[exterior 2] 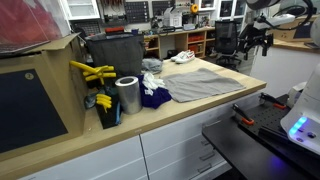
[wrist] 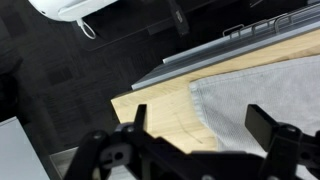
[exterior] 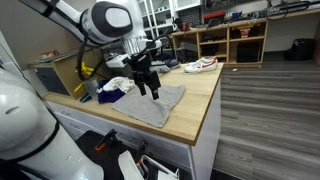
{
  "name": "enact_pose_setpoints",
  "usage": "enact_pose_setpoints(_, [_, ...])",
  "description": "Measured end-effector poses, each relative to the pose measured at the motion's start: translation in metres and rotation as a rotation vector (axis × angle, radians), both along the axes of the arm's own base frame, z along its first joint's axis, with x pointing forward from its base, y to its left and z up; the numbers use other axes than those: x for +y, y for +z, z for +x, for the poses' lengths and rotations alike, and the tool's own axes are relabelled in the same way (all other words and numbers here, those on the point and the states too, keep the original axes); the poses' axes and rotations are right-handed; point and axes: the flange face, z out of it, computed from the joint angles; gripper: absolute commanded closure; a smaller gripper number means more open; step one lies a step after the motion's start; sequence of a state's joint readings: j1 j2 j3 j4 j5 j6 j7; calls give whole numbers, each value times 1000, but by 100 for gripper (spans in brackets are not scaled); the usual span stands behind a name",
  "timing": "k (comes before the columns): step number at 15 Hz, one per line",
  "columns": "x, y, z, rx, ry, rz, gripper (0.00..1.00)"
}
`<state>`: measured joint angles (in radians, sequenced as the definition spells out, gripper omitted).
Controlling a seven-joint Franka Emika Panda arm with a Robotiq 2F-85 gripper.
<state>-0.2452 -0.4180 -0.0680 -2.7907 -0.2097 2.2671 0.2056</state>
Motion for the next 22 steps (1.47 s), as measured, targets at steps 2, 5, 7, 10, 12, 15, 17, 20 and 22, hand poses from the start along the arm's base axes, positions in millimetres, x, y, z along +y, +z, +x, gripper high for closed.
enact_pose_setpoints(2, [-8,-21,2,19,-10,-11,0])
enact_pose_setpoints(5, [-16,-53,2,60,-28,-37,0])
enact_pose_setpoints(7, [-19,-75,0,92,-41,-56,0])
enact_pose_setpoints(10, [-20,-104,-3,130,-60,-75,0])
enact_pose_setpoints(12, [-19,-119,-3,147,-68,-78,0])
enact_pose_setpoints(15, [-14,-138,0,162,-73,-79,0])
enact_pose_setpoints(17, [-10,-148,4,166,-69,-77,0])
enact_pose_setpoints(20, [-3,-157,13,159,-61,-74,0])
enact_pose_setpoints(22, [4,-158,21,144,-57,-69,0])
